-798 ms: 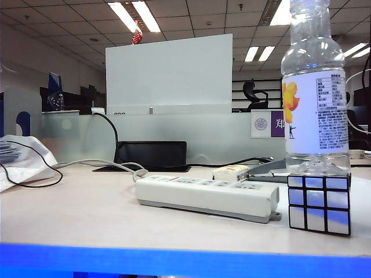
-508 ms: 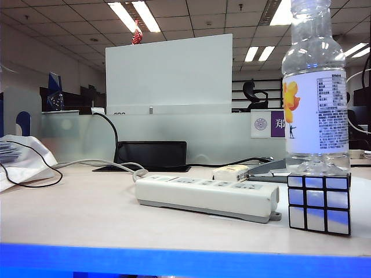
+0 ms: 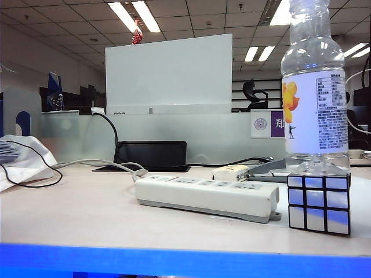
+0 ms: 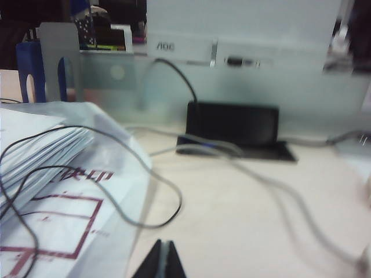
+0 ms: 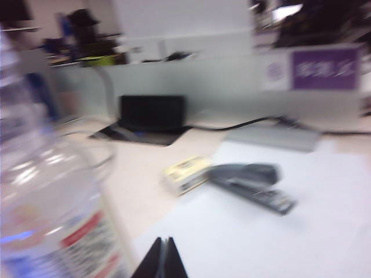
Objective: Press the button on the power strip.
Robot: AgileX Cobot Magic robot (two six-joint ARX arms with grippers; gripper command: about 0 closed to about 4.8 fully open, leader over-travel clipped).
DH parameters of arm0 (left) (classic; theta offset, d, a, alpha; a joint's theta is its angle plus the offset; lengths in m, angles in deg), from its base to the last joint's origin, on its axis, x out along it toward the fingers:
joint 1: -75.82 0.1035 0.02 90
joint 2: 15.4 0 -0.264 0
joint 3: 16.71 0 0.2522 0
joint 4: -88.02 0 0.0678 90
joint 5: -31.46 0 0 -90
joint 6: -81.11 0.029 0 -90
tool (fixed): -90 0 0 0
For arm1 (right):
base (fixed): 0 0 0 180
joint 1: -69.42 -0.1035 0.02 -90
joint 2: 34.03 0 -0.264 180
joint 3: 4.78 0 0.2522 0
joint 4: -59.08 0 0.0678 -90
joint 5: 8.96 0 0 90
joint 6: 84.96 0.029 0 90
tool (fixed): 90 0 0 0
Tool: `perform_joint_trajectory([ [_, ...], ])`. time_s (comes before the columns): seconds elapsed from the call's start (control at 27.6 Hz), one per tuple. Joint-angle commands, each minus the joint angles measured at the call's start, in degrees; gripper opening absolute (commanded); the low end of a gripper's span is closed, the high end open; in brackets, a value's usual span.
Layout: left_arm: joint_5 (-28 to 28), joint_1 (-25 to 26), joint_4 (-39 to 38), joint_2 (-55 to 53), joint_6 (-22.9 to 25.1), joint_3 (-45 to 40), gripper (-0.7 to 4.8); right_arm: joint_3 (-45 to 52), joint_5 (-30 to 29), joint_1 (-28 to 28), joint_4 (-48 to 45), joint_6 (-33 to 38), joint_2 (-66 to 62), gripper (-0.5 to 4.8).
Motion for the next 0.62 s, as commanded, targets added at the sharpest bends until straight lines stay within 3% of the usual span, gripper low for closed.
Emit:
perform_joint_trajectory([
  [0.04, 1.0, 0.0, 3.7, 0.1, -6.7, 0.4, -0.05, -0.2, -3.5, -0.1, 2.3, 1.4, 0.0, 0.00],
  [0.25, 11.2, 0.0, 2.5, 0.1, -7.2, 2.1, -0.05, -1.1, -3.5, 0.0, 6.1, 1.1, 0.0, 0.00],
  [0.4, 13.5, 0.0, 1.4, 0.0, -7.3, 3.4, -0.05, -3.5, -3.4, 0.0, 9.2, 0.9, 0.0, 0.00],
  [0.62, 14.4, 0.0, -0.6, -4.8, -7.2, 8.5, -0.05, -10.1, -3.2, -0.1, 21.4, -2.3, 0.0, 0.00],
])
